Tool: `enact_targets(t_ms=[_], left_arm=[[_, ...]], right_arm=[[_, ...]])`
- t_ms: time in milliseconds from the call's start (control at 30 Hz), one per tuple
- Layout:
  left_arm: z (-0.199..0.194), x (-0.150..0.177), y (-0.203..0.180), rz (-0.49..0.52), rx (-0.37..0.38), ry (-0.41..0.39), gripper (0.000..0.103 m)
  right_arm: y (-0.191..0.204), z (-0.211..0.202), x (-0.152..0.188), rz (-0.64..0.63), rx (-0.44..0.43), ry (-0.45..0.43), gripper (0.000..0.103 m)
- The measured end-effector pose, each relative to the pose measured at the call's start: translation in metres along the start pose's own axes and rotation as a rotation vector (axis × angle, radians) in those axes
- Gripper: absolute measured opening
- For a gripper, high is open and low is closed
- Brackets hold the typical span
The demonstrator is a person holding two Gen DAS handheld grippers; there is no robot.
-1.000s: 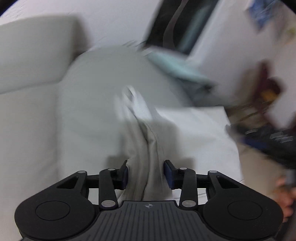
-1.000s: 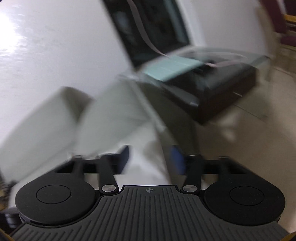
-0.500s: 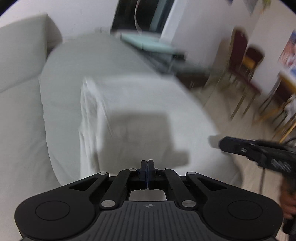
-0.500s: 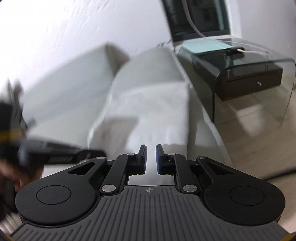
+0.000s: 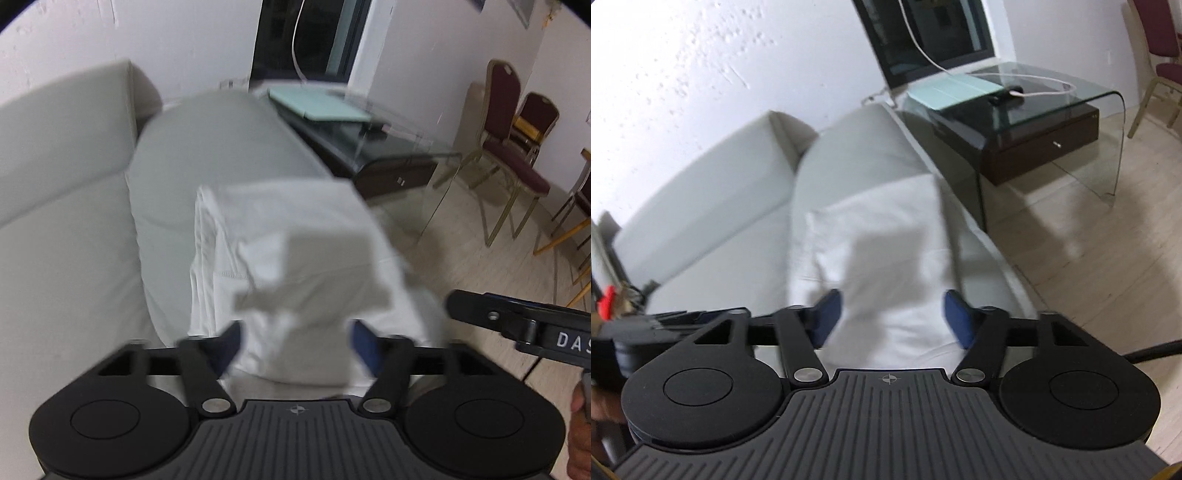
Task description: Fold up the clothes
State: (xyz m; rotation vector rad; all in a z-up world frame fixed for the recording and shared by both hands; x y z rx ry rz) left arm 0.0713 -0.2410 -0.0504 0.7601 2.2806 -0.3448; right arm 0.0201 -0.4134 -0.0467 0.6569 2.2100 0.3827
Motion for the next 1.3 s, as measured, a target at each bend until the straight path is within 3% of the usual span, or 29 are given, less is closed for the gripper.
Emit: enact_targets(t_ms=[200,567,933,1300], left_arm=[[-0.053,-0.004,-0.009,-0.007,-0.045,-0.058,0.095],[-0.103,0.009,-0.013,-0.069,-0.097,-0.078,0.101],[-0.100,0.013,-0.014,-0.104,-0.096,-0.070,0.100],[-0.094,0.013,-0.017,-0.108,-0.061,-0.097,0.101]], right_arm=[[0.025,-0.043,0.007,-0.044,0.033,0.021,0.090],[0.055,-0.103,0.019,-0.200,0.147,0.011,0.090],[0.055,-0.108,0.024,-0.216,0.204,0.006,0.090],[0.051,-0.108,0.025,-0.187,0.190,0.007,0.090]])
Point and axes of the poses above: each gripper's, at about its wrist camera, not at the fingertips, and z roughly the way its jaws point, y to its left, x to its underside, the point moved 8 cm from there along z, roughly the way its jaws point, and after that the axes turned 11 degrees about z, right-handed, at the moved point
